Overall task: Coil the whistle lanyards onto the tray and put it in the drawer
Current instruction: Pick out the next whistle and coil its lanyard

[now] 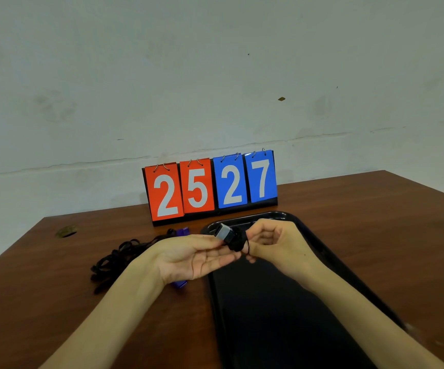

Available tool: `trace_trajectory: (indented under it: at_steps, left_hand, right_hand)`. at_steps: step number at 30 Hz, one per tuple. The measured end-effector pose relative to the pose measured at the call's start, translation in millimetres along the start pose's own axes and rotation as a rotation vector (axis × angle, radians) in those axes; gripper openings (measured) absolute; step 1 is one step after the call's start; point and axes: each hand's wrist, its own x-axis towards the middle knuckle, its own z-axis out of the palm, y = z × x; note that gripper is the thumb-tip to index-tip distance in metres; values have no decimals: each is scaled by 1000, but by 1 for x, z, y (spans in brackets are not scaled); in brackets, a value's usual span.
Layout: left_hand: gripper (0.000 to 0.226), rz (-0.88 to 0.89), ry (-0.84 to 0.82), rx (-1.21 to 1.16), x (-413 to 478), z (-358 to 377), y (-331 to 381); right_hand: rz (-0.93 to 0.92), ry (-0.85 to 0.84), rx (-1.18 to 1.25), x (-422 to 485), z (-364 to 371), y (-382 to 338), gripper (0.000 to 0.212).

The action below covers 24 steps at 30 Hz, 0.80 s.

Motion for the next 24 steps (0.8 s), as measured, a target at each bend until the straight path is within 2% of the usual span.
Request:
trace_trajectory:
  at_steps: [6, 10, 12, 16, 21, 24]
  left_hand:
    - [53, 6, -11, 81, 3, -8, 4]
    - [27, -1, -105, 180, -2, -4, 10]
    - [28, 76, -85, 289, -3, -1, 11]
    - [39, 125, -70, 335, -3, -7, 16]
    - [21, 43, -133, 340, -1, -14, 15]
    - [25, -24, -147, 318, 4, -20, 9]
  right_hand:
    - [-37, 16, -66, 1, 1, 3, 13]
    - [32, -73, 66, 0, -2, 1, 9]
    - [69, -86, 119, 0, 0, 1, 10]
    - [156, -131, 235, -2, 1, -2, 11]
    - [230, -264, 276, -4, 0, -5, 12]
    - [237, -315, 270, -5, 2, -5, 13]
